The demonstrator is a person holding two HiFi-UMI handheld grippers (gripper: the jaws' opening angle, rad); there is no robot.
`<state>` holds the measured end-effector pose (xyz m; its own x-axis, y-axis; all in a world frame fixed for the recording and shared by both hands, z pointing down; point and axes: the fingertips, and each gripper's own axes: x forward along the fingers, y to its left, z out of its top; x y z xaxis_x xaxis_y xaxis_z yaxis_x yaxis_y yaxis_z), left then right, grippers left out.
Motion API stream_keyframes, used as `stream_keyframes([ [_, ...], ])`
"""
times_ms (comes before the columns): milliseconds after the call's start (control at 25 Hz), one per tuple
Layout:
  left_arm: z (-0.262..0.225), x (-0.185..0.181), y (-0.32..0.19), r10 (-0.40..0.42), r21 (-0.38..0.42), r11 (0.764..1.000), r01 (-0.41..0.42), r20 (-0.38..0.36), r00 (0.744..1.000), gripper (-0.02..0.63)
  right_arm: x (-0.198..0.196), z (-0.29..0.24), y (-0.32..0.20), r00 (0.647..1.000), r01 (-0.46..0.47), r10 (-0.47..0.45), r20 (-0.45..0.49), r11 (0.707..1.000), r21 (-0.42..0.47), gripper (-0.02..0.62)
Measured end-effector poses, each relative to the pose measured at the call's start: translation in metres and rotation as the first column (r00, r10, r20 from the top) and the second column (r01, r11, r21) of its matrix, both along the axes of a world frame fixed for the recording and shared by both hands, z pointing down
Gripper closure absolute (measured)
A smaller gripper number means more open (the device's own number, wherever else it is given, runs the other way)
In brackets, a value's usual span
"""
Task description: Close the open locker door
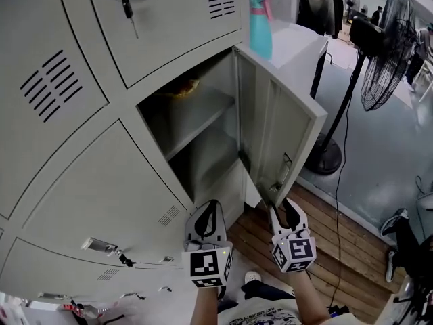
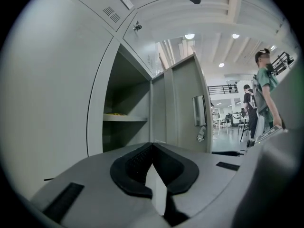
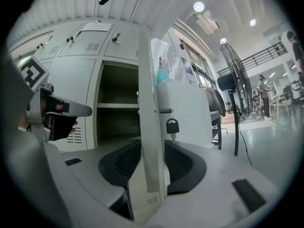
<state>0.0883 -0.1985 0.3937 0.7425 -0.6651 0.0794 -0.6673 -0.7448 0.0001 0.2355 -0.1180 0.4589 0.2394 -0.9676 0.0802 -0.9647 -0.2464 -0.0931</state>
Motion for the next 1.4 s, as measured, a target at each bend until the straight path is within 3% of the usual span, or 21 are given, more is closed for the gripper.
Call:
stream_keyframes([
  [40,0.001,0.001,0.000,-0.002,-0.001,1.000,0.002,0.000,1.000,0.601,0.000,0.001,0.000,1.000,0.008,-0.008,0.000,1.000,-0.001,0.454],
  [240,0.004,0.005,-0.001,-0.010,-0.008,1.000,0.010,0.000,1.000,0.601,0.001,0.001,-0.002,0.999,0.032,-0.032,-0.010,0.999,-0.001,0.494],
  [720,0.004,-0.014,-0.004,-0.055,-0.006,0.998,0.055,-0.001,0.998,0.601,-0.033,0.000,-0.014,0.989,0.138,-0.139,-0.052,0.990,-0.007,0.488],
  [1400,0.002,-0.082,-0.019,-0.188,-0.004,0.982,0.188,-0.010,0.982,0.601,-0.093,-0.001,-0.049,0.961,0.263,-0.264,-0.077,0.964,-0.022,0.451],
])
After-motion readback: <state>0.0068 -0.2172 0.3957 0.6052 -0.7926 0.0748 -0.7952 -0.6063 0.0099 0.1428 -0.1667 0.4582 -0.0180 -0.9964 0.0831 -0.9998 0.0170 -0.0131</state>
